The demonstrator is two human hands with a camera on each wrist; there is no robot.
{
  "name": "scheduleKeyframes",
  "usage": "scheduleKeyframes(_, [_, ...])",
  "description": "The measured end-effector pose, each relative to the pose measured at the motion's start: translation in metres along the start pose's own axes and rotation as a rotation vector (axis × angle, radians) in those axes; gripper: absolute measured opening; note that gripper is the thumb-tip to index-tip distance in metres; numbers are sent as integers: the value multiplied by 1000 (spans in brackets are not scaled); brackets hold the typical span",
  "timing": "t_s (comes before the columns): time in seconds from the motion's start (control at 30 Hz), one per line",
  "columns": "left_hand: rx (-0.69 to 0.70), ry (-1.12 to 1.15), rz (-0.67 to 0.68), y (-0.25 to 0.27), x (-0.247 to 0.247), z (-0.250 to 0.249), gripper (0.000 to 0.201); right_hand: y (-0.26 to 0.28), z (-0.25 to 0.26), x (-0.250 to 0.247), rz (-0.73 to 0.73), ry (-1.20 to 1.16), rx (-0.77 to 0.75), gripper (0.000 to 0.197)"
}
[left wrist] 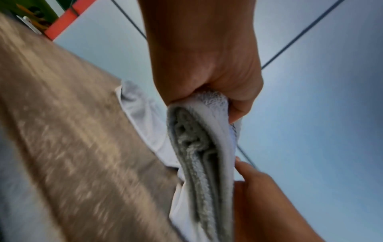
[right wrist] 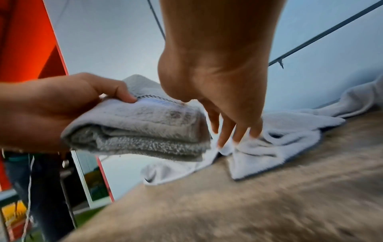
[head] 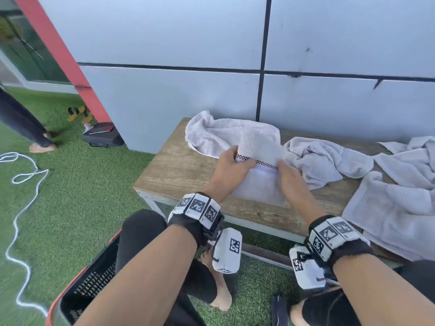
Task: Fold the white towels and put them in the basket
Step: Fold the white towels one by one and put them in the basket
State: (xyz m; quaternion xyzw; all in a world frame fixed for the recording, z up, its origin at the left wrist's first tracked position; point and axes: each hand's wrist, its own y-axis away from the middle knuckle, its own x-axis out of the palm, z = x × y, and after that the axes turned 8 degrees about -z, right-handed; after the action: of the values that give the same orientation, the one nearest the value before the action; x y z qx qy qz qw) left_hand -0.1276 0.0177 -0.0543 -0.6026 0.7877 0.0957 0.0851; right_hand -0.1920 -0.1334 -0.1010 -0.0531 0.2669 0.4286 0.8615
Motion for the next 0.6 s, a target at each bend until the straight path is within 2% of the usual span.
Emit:
scheduleKeyframes(0.07, [32, 75, -25, 10, -28, -17, 22, 11, 37, 1, 122, -137, 101, 66])
scheduleKeyframes(0.1, [50, 82, -55, 14, -45, -23, 23, 16, 54, 4, 173, -189, 132, 67])
scheduleKeyframes(0.13, [70, 84, -88, 19, -63, -28, 23, 20, 69, 11, 219, -264, 143, 71])
scheduleKeyframes(0.17, [88, 91, -129, 24, -82, -32, 24, 25, 85, 19, 244, -323, 126, 63])
scheduleKeyframes(0.3, [115, 186, -375, 44, -178, -25, 25, 63, 161, 66, 397, -289, -128, 13])
scheduleKeyframes(0.33, [126, 194, -448, 49, -204, -18, 28, 72, 179, 82, 440, -245, -208, 8])
scheduleKeyframes(0.4, [164, 182, -607, 64, -256, 5, 32, 94, 216, 124, 500, -160, -355, 19])
scheduleKeyframes(0.47, [169, 136, -767, 80, -298, 39, 28, 114, 238, 176, 542, -33, -483, 21])
scheduleKeyframes(0.53, [91, 101, -904, 95, -329, 86, 24, 133, 245, 234, 606, 60, -576, 15])
scheduleKeyframes(0.6, [-73, 58, -968, 110, -348, 140, 22, 149, 228, 292, 683, 201, -574, 25])
